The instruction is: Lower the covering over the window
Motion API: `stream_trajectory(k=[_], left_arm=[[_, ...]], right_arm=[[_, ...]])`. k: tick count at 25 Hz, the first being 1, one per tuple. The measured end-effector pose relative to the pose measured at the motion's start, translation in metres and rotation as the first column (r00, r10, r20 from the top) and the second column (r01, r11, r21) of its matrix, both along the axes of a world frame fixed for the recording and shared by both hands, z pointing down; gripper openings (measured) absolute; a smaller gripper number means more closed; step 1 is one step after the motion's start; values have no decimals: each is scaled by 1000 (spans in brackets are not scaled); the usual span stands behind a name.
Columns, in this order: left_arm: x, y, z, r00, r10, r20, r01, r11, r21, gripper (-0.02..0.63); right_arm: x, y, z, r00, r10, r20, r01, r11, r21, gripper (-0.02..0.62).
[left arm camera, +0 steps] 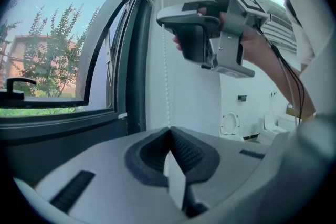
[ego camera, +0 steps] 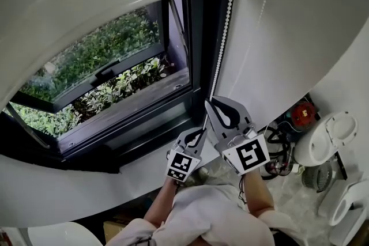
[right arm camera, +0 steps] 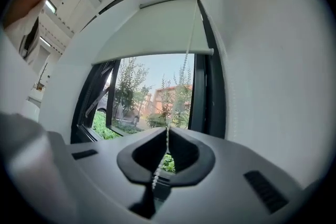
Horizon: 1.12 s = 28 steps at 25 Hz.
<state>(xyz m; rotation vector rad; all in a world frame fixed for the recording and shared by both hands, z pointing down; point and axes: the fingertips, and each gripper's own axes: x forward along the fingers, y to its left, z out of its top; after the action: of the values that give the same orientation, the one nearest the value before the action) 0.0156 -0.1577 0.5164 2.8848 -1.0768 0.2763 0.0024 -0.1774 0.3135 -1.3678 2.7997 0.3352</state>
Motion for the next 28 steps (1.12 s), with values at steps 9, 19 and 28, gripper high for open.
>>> stream_trajectory(k=[9, 19, 28], left_arm=[[-3, 5, 34, 1000, -3, 14, 4, 997, -73, 14], [4, 10, 81, 997, 20, 72, -9, 990, -144, 14], [3, 13, 123, 994, 23, 110, 0, 979, -205, 14]], right_arm=[[1, -2, 36, 999, 17, 48, -14, 998, -59, -3], [1, -1, 83, 1000, 4, 23, -1, 990, -141, -3], [-1, 1, 127, 1000, 11, 14, -7, 975, -223, -3]])
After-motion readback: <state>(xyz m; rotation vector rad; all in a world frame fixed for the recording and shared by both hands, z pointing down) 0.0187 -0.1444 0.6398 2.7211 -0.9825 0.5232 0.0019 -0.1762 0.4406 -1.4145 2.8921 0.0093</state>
